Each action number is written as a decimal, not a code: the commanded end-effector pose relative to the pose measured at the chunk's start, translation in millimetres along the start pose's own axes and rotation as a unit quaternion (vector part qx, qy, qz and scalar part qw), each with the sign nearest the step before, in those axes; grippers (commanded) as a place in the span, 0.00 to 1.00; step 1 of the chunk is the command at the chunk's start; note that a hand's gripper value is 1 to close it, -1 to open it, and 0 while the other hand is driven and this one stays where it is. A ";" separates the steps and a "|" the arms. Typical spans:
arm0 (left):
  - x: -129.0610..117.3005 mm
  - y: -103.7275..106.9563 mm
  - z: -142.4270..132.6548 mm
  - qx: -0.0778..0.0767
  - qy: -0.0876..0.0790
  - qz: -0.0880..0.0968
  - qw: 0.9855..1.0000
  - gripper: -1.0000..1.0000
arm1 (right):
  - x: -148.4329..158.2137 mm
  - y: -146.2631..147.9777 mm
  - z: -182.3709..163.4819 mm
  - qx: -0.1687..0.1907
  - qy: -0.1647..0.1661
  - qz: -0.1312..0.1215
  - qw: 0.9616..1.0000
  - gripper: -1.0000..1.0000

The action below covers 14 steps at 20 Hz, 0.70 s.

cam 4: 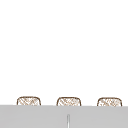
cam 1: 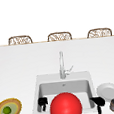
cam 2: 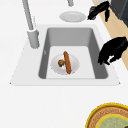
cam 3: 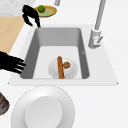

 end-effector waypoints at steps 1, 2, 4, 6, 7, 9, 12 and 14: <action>0.0 0.0 0.0 0.000 0.000 0.000 1.000 0.50 | 0.1 1.5 -0.7 0.002 0.000 0.000 1.000 0.00; 0.0 0.0 0.0 0.000 0.000 0.000 1.000 0.50 | 0.2 1.6 -0.8 0.002 0.000 -0.001 1.000 0.00; 0.0 0.0 0.0 0.000 0.000 0.000 1.000 0.50 | -0.1 2.2 -1.1 0.002 0.000 -0.001 1.000 0.00; 0.0 0.0 0.0 0.000 0.000 0.000 1.000 0.50 | 0.0 1.5 -0.7 0.001 0.000 0.000 1.000 0.00; 0.0 0.0 0.1 0.001 -0.001 0.001 1.000 0.00 | 0.0 1.7 -0.8 0.000 0.000 0.000 1.000 0.50; -4.4 3.0 -5.2 0.005 0.004 0.005 1.000 0.00 | 0.0 0.9 -0.7 -0.003 -0.001 0.005 1.000 0.50; -16.0 12.7 -16.6 -0.004 -0.003 0.010 1.000 0.00 | 0.0 0.9 -0.8 -0.006 0.000 0.003 1.000 0.50; -25.5 16.6 -21.0 -0.002 -0.002 0.013 1.000 0.00 | 0.0 1.0 -0.8 -0.008 0.000 0.002 1.000 0.50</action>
